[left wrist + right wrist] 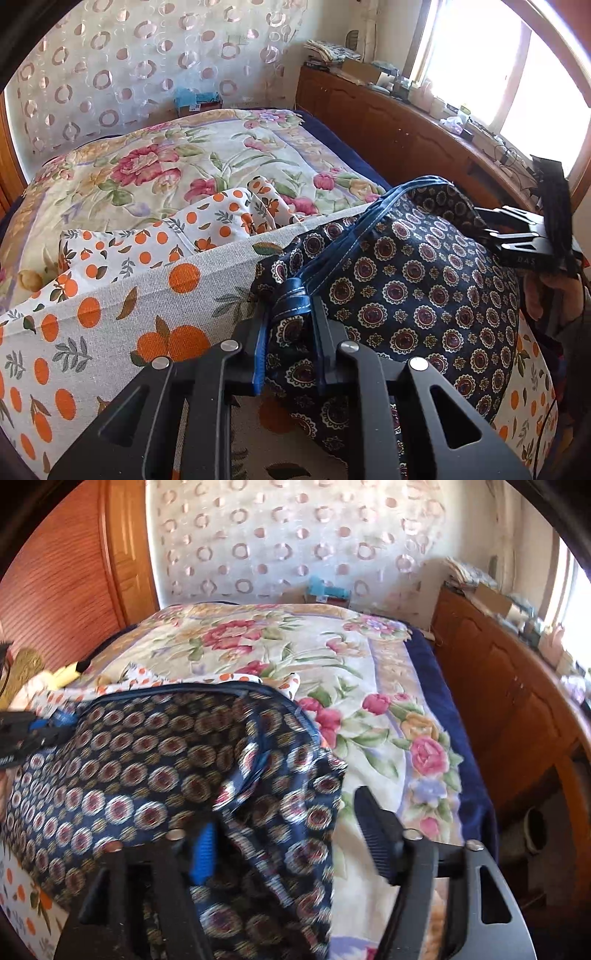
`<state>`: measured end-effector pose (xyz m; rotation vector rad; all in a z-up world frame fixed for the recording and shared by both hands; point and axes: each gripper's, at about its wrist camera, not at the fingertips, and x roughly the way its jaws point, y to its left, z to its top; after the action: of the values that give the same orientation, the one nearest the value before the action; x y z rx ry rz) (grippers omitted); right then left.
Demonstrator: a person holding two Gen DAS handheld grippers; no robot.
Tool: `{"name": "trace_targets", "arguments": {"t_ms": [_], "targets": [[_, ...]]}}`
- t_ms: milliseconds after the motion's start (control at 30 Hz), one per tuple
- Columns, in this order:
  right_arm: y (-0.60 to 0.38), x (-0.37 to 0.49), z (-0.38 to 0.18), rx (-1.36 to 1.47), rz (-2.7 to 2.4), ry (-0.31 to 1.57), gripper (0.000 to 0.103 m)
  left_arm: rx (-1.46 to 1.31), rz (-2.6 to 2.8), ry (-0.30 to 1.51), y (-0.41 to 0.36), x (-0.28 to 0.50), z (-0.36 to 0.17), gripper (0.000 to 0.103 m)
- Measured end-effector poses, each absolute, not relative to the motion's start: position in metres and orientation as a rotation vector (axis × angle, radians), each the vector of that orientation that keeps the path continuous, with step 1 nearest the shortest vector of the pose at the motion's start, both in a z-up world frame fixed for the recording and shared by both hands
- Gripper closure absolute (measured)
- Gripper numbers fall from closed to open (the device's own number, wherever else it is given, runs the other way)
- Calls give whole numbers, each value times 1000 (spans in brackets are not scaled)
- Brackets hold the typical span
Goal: Fold small clothes
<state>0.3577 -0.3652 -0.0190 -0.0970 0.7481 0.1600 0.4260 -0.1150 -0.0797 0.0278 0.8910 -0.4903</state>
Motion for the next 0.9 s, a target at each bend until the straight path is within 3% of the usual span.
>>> {"name": "trace_targets", "arguments": {"t_ms": [167,233,300,400,533,600,900], "targets": [[-390,389,-38,150,303,836,28,34,-489,890,-116,425,-79,82],[-395,393,-42,197,334,850,32,28,-498,889,-115,425,-79,87],[-397,393,-42,219,382,846,48,23,-503,882,-115,424,-76,90],[-393,383,-36,149,342,821,59,20,-506,848,-114,416,-68,91],[-392,371,-23,38,250,791,89,27,-520,805,-116,402,-52,92],[-379,363,-18,-27,224,772,96,34,-536,788,-116,393,-44,92],[-333,315,28,-130,255,604,98,-10,-579,688,-86,341,-8,93]]}}
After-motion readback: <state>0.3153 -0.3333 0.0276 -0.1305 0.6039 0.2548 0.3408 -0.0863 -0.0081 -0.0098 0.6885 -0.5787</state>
